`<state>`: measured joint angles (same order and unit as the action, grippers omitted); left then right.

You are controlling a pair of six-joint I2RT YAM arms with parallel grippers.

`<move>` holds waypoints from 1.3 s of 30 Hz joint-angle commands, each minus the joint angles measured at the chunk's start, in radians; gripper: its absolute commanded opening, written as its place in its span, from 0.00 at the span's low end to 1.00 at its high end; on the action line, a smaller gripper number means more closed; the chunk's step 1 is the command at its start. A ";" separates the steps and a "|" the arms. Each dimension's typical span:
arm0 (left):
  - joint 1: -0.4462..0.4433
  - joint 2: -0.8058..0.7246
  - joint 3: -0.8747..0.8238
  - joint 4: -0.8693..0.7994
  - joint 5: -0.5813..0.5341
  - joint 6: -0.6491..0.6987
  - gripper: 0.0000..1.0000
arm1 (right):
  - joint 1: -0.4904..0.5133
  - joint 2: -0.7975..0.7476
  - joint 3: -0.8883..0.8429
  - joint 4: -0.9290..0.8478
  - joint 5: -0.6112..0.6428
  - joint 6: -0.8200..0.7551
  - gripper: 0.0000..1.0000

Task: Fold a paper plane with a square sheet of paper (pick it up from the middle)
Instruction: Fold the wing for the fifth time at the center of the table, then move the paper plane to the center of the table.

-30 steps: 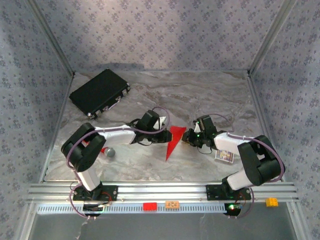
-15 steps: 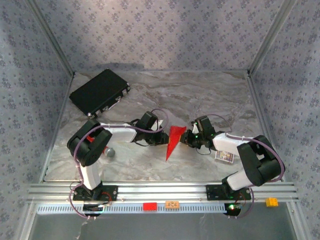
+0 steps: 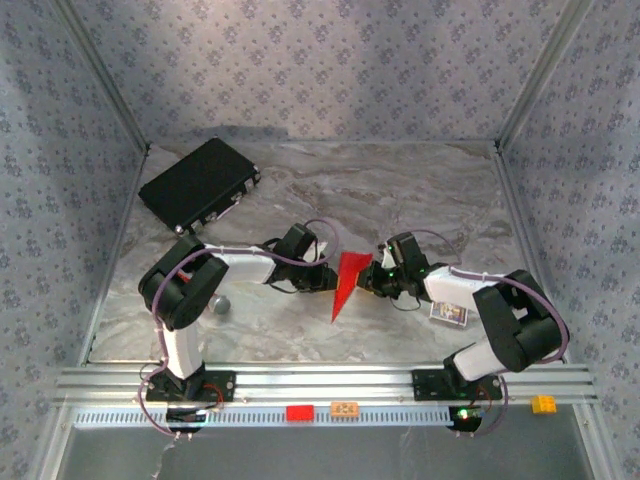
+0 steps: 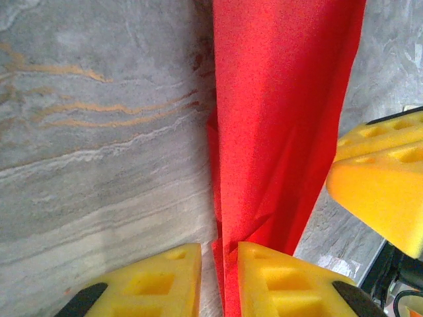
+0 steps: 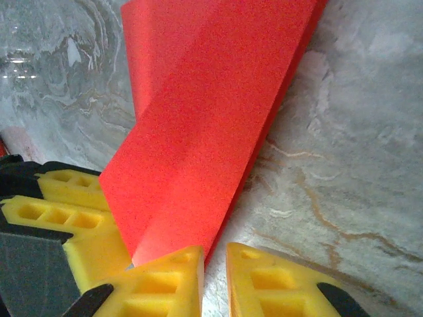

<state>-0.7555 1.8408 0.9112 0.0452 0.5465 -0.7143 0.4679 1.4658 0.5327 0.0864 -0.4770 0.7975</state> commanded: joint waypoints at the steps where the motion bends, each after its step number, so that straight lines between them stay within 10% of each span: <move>1: -0.030 0.031 0.024 -0.017 0.057 0.023 0.20 | 0.011 0.023 0.006 -0.004 -0.018 0.016 0.18; 39: -0.042 0.044 0.055 0.047 0.133 -0.010 0.08 | -0.019 0.030 -0.020 0.021 -0.032 0.051 0.15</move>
<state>-0.7891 1.8881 0.9405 0.0872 0.6689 -0.7265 0.4564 1.5162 0.5301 0.0887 -0.5098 0.8318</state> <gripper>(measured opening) 0.084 0.149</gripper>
